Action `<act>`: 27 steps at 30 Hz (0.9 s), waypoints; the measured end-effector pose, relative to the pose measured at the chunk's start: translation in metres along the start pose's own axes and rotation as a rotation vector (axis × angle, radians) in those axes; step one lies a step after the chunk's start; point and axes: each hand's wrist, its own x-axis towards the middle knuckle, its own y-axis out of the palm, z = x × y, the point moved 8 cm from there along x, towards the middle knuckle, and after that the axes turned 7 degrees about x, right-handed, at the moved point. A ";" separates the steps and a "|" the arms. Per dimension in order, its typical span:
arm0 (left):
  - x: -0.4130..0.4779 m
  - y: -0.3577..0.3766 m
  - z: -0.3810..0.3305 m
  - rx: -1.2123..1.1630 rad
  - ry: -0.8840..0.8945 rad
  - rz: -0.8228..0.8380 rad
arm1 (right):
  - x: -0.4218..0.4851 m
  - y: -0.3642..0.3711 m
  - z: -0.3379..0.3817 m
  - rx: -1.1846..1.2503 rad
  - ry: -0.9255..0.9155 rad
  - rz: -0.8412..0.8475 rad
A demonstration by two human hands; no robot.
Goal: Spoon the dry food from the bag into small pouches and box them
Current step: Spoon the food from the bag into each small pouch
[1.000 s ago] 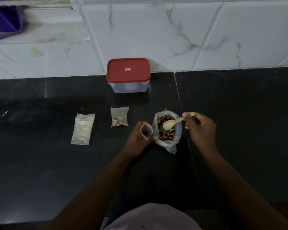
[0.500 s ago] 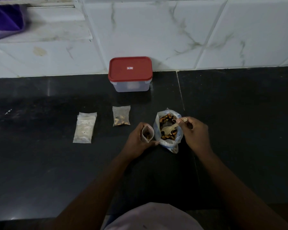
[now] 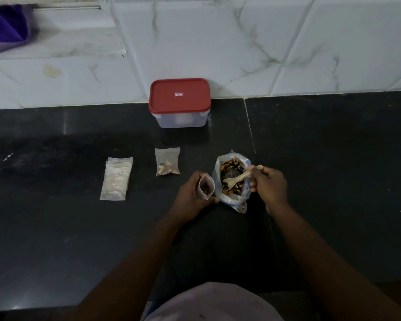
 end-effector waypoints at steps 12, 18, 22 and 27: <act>0.000 -0.001 -0.001 -0.050 0.016 0.014 | 0.004 -0.015 -0.006 0.219 0.076 -0.067; 0.002 -0.004 -0.008 -0.065 0.053 0.000 | -0.005 -0.014 0.017 0.314 0.001 0.002; 0.004 -0.001 -0.009 -0.084 0.062 0.020 | -0.018 0.003 0.036 0.324 -0.058 0.105; 0.005 0.001 -0.009 -0.090 0.081 0.016 | -0.038 0.024 0.050 0.158 -0.192 0.180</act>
